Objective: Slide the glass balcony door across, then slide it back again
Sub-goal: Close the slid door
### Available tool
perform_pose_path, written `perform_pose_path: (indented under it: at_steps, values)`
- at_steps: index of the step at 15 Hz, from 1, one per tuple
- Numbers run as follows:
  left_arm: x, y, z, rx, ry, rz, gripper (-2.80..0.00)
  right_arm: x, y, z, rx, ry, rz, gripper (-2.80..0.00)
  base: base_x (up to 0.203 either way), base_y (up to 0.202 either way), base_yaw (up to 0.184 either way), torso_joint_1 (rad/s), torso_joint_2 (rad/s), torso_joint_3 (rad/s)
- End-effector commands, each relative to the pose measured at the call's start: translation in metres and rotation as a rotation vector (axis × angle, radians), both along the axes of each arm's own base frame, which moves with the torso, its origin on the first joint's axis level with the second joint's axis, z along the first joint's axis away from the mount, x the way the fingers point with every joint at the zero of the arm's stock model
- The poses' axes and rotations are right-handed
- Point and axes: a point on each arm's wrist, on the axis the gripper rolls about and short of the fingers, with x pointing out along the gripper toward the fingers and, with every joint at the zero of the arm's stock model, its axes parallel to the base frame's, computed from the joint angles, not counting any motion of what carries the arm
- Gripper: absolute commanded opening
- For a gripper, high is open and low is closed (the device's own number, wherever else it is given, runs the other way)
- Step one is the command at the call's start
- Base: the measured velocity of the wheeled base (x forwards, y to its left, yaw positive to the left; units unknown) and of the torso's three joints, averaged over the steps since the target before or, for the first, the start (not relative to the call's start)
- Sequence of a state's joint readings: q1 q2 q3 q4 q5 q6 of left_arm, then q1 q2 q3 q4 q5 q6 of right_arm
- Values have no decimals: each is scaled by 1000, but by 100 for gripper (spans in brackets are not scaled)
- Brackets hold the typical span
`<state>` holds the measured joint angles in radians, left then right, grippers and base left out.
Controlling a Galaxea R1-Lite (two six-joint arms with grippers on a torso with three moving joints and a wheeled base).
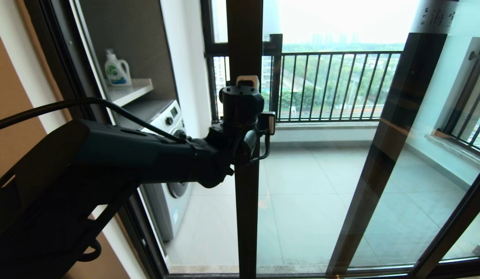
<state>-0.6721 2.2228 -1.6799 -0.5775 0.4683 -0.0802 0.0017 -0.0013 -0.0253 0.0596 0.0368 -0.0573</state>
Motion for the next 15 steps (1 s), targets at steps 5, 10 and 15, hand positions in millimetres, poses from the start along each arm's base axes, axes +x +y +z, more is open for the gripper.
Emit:
perform_pose_path:
  at_steps: [5, 10, 15]
  values:
    - [-1, 11, 7, -7, -6, 21, -280, 0, 0, 0, -1, 1, 0, -280, 0, 0, 0, 0, 0, 0]
    - [-6, 31, 7, 10, 21, 46, -280, 0, 0, 0, -1, 1, 0, -280, 0, 0, 0, 0, 0, 0]
    - [-18, 51, 7, -1, -6, 67, -280, 0, 0, 0, -1, 2, 2, -280, 0, 0, 0, 0, 0, 0]
